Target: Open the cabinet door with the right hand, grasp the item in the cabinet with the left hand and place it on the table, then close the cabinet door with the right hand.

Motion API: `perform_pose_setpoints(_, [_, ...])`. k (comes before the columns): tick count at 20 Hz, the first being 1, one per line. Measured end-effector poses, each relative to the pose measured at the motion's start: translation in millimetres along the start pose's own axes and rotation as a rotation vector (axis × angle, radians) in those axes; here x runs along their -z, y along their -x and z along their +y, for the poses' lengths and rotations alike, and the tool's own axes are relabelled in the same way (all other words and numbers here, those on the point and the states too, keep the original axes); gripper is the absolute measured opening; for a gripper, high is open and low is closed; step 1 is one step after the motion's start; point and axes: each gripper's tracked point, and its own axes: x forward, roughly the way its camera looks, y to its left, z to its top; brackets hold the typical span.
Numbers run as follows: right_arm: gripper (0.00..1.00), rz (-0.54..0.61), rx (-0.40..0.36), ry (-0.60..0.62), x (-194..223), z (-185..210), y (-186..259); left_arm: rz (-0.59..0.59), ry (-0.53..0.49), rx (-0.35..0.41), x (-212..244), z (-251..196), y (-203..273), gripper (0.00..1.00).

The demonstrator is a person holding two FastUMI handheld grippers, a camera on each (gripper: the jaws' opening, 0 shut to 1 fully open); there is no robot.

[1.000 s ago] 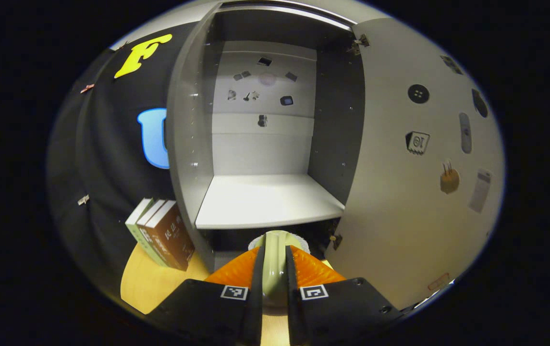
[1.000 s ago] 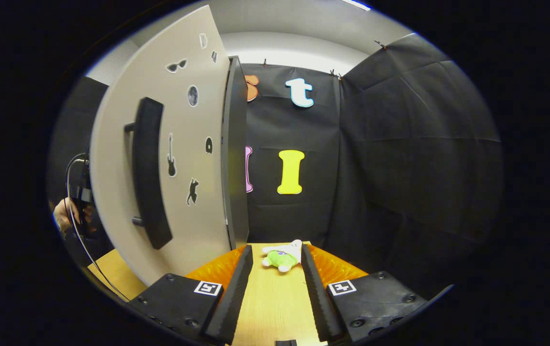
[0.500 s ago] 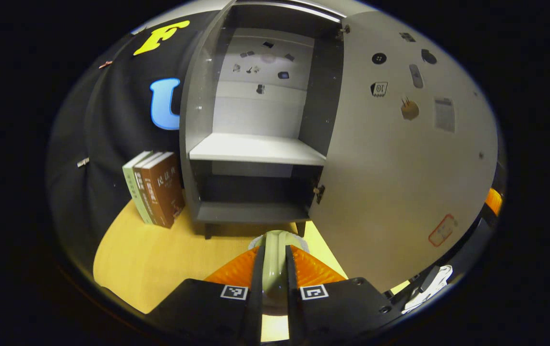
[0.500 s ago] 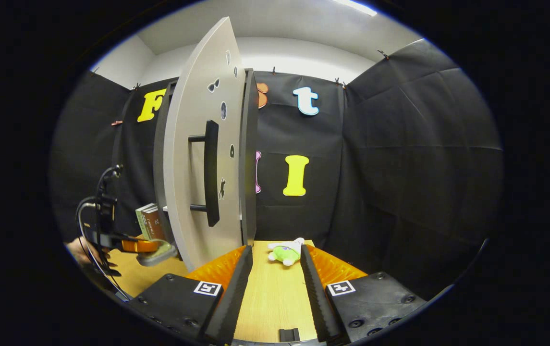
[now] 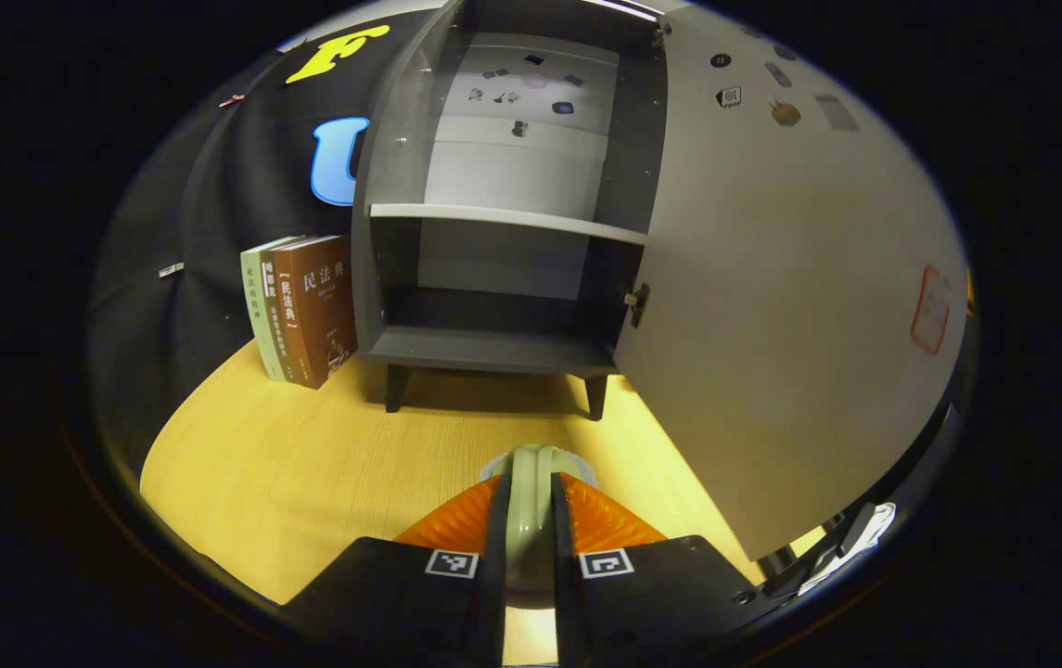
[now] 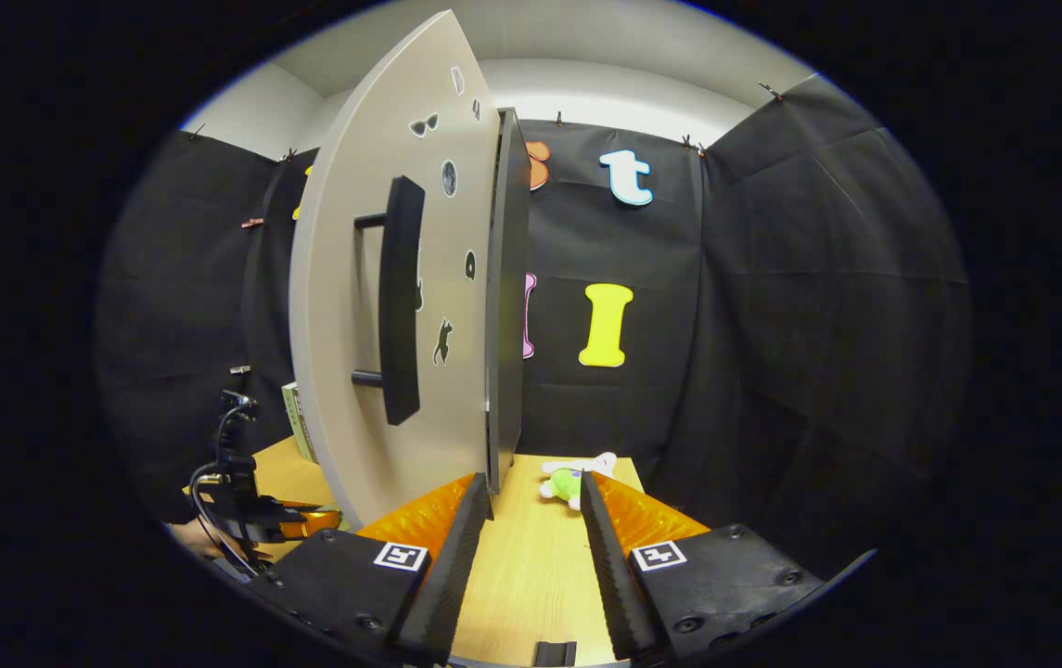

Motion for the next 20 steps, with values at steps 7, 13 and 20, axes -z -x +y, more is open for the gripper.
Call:
perform_pose_setpoints(7, [0.66,0.038,-0.040,0.013,25,-8,-13,0.036,0.025,-0.062,72,4,-28,0.26])
perform_pose_setpoints(13, [0.65,0.057,-0.064,0.013,37,-11,-20,0.072,0.029,-0.114,100,18,-48,0.27])
perform_pose_setpoints(20, [0.65,0.063,-0.105,0.020,40,-8,-21,0.100,0.008,-0.127,116,16,-57,0.30])
